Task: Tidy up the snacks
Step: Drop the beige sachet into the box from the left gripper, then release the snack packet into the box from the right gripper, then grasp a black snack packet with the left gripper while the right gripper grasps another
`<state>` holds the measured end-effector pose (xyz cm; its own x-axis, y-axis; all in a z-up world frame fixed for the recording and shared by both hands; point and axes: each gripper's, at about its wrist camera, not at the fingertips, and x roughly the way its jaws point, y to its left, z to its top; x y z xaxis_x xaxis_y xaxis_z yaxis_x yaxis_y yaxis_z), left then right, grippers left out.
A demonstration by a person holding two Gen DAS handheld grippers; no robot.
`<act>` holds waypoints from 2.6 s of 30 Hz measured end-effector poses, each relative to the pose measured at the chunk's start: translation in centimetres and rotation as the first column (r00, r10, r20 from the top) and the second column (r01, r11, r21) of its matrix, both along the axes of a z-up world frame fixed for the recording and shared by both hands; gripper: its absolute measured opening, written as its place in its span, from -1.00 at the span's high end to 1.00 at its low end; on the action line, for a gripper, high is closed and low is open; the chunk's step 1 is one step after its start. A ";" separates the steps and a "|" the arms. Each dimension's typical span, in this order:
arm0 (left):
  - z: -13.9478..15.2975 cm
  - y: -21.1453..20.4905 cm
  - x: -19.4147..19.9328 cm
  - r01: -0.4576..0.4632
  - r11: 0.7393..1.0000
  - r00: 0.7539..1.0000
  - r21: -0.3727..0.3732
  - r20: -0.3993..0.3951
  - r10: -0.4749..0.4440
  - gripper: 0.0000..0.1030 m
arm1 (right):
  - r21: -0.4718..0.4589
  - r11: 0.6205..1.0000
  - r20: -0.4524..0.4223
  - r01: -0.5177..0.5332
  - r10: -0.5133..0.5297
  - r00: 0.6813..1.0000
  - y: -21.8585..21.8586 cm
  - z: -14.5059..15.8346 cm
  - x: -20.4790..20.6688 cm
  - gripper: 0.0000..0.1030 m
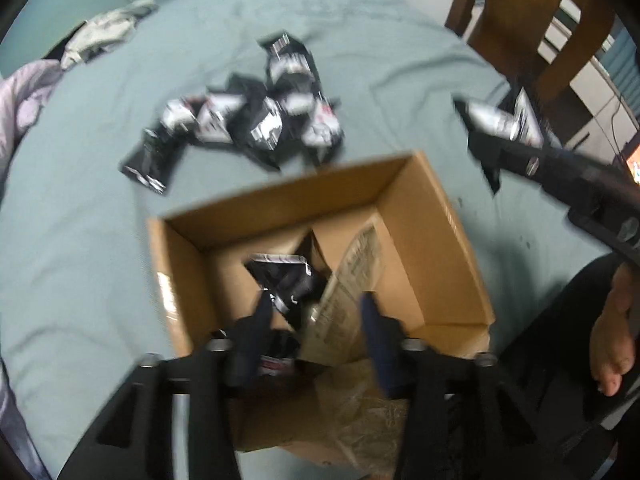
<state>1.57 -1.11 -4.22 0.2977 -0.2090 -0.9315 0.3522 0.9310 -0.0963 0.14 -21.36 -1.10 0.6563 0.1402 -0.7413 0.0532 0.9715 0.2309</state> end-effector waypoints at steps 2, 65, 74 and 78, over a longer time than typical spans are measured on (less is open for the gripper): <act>1.7 0.8 0.0 -0.011 1.000 0.998 -0.012 0.055 0.011 -0.30 | 0.004 1.000 0.001 0.004 -0.004 1.000 -0.1 0.0 0.0 0.24; 2.9 6.9 2.7 -0.246 0.968 0.966 0.041 0.086 0.242 -0.56 | 0.161 0.981 -0.201 -0.108 0.140 0.970 -1.5 -2.9 11.9 -0.56; 2.1 7.9 5.0 -0.299 0.954 0.952 0.014 0.067 0.298 -0.57 | 0.023 0.966 -0.342 -0.259 0.251 0.906 2.7 -6.4 17.5 -0.56; 1.2 8.4 5.9 -0.322 0.947 0.946 0.016 0.044 0.321 -0.57 | -0.040 0.950 -0.386 -0.311 0.272 0.882 4.5 -7.5 18.8 -0.56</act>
